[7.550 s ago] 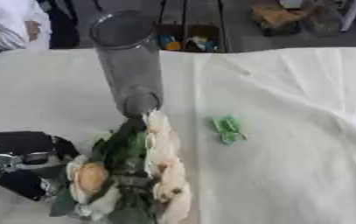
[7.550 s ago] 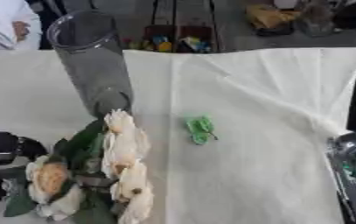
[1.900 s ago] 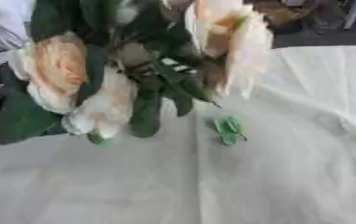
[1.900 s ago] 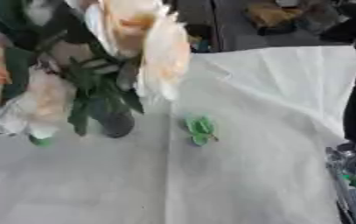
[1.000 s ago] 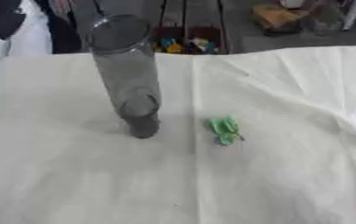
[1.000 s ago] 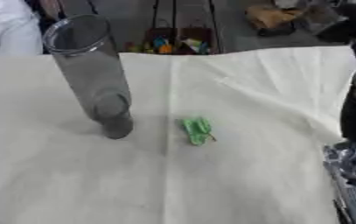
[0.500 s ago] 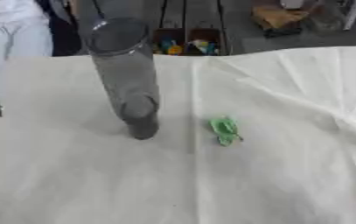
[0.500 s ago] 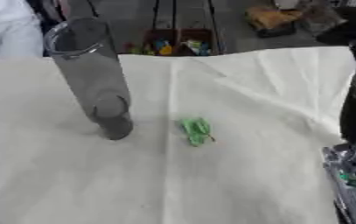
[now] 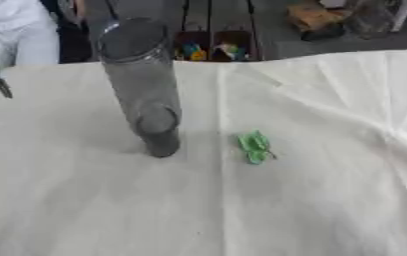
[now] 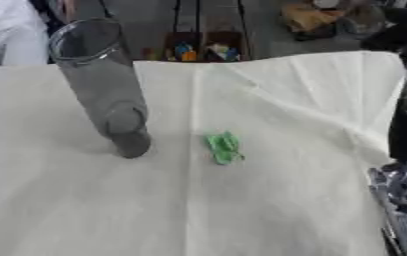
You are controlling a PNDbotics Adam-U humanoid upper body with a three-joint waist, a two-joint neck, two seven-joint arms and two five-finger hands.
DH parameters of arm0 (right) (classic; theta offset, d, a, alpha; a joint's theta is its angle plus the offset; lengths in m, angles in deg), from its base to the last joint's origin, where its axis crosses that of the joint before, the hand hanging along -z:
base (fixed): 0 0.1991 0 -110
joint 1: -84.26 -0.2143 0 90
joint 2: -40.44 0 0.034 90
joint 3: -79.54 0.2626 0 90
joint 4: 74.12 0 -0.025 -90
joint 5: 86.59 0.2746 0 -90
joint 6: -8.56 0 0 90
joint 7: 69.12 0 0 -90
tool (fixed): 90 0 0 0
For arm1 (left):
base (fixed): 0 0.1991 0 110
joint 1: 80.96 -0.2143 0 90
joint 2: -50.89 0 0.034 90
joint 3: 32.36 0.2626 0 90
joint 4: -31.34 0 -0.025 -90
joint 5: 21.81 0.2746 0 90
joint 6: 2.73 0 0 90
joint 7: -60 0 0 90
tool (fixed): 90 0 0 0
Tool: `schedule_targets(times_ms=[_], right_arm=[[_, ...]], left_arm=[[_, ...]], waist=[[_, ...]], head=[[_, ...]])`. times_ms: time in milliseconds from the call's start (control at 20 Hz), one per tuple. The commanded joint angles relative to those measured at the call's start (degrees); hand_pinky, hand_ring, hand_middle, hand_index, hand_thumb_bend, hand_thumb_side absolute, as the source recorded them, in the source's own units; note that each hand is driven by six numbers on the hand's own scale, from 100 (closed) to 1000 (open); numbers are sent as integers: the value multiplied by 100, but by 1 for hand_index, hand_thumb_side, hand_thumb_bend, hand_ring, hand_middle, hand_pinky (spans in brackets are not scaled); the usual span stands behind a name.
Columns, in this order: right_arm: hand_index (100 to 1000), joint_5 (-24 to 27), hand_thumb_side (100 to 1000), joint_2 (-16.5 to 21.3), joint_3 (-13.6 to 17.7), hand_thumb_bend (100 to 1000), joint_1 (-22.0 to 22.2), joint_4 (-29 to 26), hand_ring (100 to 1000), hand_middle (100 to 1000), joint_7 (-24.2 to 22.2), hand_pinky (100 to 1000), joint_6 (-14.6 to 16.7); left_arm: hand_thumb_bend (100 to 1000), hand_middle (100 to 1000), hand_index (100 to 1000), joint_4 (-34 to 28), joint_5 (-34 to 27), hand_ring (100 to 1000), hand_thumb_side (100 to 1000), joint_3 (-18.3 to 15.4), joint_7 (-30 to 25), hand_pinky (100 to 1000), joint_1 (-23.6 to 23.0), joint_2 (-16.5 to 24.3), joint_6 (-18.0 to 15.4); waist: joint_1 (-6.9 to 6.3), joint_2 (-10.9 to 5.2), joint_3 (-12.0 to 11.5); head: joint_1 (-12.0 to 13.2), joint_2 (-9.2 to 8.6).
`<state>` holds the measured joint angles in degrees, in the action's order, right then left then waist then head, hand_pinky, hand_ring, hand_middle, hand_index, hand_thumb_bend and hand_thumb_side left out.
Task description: Arrange flowers into the vase.
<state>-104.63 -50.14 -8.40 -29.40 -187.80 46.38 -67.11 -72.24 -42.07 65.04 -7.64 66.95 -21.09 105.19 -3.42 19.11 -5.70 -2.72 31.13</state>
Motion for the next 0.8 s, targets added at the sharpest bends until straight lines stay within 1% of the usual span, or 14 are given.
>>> schedule_targets(times_ms=[50,300,550,800], right_arm=[[728,44,984,143,-9,100,-26,-91,551,495,-13,594,2],[729,64,985,190,1,100,11,-91,552,494,-15,595,7],[729,84,985,209,5,100,35,-91,551,494,-18,596,9],[729,113,984,247,-10,100,73,-91,549,493,-38,597,13]], left_arm=[[100,100,100,256,58,100,614,-144,114,100,229,19,-148],[100,100,100,747,106,100,616,-197,240,100,404,-54,-277],[100,100,100,926,96,100,621,-211,262,100,482,-89,-373],[100,100,100,1355,-29,100,628,-243,456,100,914,-376,-419]], waist=[[6,-133,10],[-14,-151,41],[-15,-161,62],[-11,-180,149]], head=[[8,8],[75,-7],[106,-13],[217,-56]])
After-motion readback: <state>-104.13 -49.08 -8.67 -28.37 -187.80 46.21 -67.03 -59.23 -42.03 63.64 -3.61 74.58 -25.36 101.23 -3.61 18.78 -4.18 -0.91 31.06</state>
